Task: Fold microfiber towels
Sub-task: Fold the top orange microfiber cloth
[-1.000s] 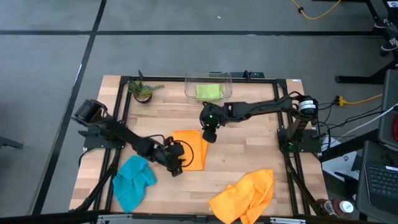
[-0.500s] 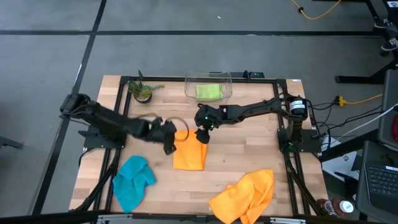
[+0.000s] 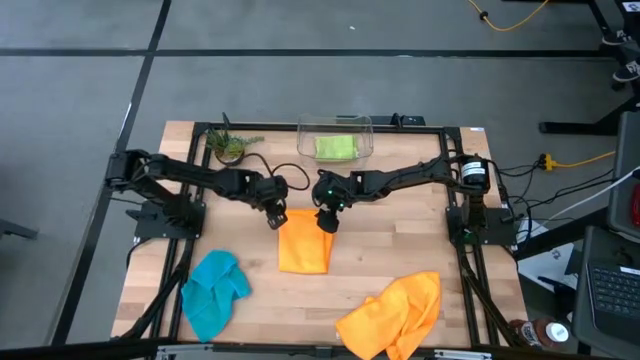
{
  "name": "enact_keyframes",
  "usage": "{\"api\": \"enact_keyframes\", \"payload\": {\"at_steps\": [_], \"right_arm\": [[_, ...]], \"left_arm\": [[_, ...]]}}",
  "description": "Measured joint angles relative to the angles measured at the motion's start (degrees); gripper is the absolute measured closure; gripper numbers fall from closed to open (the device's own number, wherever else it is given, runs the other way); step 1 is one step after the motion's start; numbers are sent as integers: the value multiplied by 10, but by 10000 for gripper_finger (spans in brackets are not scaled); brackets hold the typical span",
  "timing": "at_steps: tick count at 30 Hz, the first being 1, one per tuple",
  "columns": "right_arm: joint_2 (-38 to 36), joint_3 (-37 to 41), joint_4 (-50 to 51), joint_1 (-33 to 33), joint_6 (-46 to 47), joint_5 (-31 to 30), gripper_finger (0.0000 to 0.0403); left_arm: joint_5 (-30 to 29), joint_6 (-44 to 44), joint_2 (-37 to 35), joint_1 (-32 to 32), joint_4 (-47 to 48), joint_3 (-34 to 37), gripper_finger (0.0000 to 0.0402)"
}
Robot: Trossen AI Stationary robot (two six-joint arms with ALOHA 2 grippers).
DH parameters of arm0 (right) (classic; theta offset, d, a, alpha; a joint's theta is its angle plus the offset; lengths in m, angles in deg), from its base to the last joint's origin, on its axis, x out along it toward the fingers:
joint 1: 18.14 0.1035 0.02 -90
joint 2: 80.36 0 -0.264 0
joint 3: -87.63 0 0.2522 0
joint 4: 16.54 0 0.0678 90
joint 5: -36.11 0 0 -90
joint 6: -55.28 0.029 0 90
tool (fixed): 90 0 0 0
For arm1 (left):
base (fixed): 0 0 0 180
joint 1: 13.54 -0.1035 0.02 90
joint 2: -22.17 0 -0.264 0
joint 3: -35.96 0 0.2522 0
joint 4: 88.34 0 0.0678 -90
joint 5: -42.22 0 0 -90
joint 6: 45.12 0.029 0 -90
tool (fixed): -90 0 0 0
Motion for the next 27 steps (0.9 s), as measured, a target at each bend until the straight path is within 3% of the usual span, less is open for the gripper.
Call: {"api": "enact_keyframes", "payload": {"at_steps": [5,11,20,27], "right_arm": [[5,0,-7,-2,-1,0,148],[30,-1,-14,-5,-1,0,148],[36,-1,-19,-5,-1,0,158],[36,-1,-23,-5,17,0,232]], "left_arm": [[31,-8,13,-1,4,0,186],[12,0,68,-1,-3,0,164],[7,9,78,0,-8,-1,178],[-15,13,79,0,-23,-1,222]]}}
